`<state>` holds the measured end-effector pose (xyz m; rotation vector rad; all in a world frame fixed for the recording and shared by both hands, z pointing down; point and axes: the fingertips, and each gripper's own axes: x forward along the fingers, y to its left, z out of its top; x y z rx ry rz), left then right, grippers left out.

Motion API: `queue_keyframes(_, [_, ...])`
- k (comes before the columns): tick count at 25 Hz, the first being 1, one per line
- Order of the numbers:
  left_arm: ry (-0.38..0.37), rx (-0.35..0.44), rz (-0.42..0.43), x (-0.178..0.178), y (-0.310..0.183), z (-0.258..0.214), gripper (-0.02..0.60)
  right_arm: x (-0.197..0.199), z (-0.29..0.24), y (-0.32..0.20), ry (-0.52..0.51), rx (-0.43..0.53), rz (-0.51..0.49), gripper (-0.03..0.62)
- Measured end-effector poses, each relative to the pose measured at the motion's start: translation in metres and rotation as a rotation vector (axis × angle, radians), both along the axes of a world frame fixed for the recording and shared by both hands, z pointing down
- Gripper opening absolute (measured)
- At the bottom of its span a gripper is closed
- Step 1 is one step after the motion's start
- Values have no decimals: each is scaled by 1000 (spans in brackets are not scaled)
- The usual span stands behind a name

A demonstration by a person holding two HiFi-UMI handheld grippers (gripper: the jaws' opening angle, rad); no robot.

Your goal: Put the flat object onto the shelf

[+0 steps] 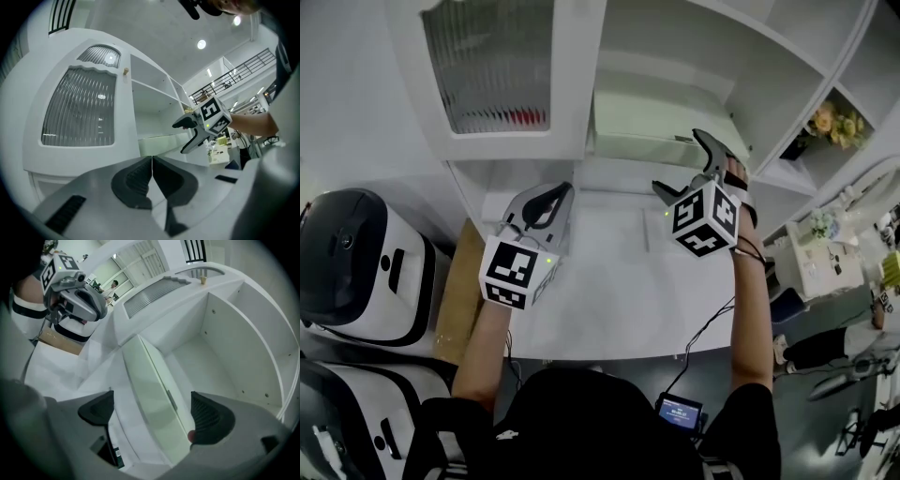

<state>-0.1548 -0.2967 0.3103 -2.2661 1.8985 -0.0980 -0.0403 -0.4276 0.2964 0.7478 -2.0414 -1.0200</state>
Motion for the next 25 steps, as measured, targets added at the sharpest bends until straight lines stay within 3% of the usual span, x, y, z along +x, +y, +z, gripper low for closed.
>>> queue_keyframes(11, [-8,2,20,2,34,-4,6,-1,3,48,-144,-86,24,502])
queue_keyframes(16, [-12,-13,14,-4,51,0,6,-7,-2,73,-248,-83,28,366])
queue_keyframes(25, [-8,-22,19,-23,83,4,6,-26,19,115,-359,-170,55,227])
